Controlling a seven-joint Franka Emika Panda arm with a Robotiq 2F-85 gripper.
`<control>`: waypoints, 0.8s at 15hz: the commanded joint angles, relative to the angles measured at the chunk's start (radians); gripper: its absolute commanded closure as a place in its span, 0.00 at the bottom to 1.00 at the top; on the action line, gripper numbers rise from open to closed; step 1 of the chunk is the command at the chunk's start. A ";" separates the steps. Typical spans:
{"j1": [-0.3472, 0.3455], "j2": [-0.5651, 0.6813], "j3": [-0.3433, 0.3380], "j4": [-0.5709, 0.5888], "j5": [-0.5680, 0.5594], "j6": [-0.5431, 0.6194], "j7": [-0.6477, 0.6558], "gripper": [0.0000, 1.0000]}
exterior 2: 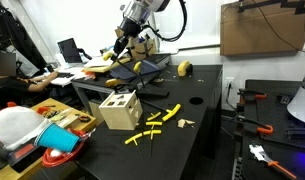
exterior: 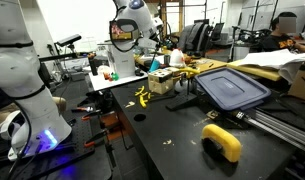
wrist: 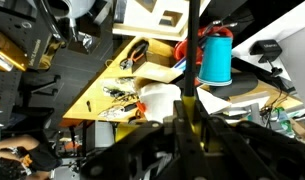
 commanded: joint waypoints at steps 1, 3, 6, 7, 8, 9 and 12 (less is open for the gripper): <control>0.000 0.062 0.038 0.110 0.168 0.053 -0.184 0.97; 0.000 0.107 0.056 0.164 0.255 0.085 -0.267 0.97; -0.002 0.175 0.080 0.249 0.390 0.124 -0.446 0.97; 0.000 0.198 0.084 0.276 0.428 0.133 -0.502 0.97; -0.001 0.223 0.087 0.304 0.463 0.130 -0.551 0.97; 0.000 0.245 0.089 0.329 0.498 0.131 -0.597 0.97; 0.001 0.309 0.089 0.403 0.598 0.115 -0.711 0.97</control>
